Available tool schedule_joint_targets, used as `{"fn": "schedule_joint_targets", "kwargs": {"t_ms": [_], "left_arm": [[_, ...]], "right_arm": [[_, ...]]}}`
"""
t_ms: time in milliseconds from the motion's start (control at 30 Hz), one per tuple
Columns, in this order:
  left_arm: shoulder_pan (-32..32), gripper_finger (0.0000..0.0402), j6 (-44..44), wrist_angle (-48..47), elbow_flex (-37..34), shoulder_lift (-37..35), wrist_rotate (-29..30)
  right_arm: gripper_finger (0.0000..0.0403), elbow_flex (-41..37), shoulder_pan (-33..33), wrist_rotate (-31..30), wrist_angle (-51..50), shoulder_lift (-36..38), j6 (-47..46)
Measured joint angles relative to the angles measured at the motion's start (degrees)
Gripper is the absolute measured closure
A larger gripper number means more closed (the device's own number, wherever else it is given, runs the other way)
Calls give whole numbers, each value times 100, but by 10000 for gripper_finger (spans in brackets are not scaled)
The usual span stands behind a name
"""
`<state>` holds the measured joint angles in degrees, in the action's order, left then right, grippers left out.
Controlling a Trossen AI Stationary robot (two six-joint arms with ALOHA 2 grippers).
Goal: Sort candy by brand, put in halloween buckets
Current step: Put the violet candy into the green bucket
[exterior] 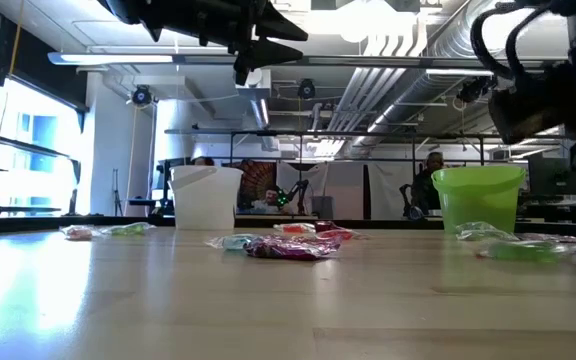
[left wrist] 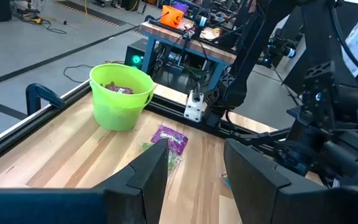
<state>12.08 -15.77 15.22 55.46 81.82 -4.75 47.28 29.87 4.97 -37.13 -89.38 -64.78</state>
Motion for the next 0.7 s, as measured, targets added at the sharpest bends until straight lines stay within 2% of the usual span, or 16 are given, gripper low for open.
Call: {"fn": "schedule_joint_targets", "kwargs": {"t_ms": [200,400,567,700], "left_arm": [[0,252,19,2,0,0,6],[0,252,94,4,0,0,56],[0,252,110,7,0,1,60],[6,252,292,9,0,1,63]], "right_arm": [[385,435,-70,-87,-269,10,194],[386,974,-422,-560,-829,318,562],[387,1421,-982,-1053,-1597,767,876],[387,1672,-1702,-1431,-2113,1144,1193]]}}
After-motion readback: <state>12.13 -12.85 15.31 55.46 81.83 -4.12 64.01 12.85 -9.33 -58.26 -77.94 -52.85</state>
